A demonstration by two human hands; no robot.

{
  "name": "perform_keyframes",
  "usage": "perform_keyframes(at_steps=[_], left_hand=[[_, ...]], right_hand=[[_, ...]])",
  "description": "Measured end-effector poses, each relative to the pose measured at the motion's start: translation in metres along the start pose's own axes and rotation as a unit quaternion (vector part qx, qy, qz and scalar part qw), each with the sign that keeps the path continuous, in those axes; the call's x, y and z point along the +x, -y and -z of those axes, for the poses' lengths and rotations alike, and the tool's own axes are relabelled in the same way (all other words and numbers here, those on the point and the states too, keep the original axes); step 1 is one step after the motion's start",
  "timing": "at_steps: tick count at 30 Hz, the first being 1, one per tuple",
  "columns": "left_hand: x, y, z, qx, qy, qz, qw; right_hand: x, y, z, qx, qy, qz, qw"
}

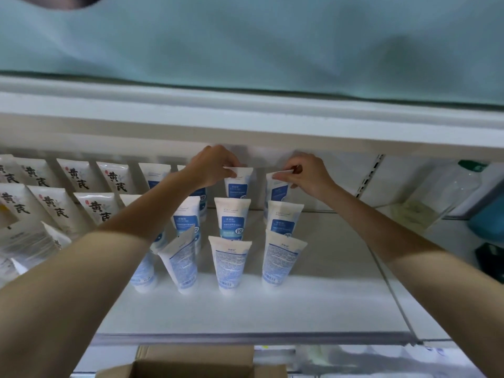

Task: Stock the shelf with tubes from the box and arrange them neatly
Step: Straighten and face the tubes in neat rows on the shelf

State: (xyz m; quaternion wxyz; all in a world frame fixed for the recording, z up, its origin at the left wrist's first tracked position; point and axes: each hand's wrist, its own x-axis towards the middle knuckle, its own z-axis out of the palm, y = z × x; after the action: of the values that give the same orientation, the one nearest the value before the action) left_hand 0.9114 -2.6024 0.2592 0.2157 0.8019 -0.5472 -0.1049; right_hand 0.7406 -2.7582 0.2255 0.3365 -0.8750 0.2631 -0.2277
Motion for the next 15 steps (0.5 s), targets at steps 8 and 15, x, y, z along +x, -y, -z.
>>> perform_keyframes(at_steps=[8, 15], left_hand=[[0.004, -0.001, 0.002, 0.023, 0.018, -0.003, 1.0], [0.001, 0.002, 0.012, 0.031, -0.015, -0.039, 0.999]], right_hand=[[-0.006, 0.004, 0.0, -0.042, -0.007, -0.005, 0.999], [-0.017, 0.013, 0.005, -0.087, -0.024, -0.016, 0.996]])
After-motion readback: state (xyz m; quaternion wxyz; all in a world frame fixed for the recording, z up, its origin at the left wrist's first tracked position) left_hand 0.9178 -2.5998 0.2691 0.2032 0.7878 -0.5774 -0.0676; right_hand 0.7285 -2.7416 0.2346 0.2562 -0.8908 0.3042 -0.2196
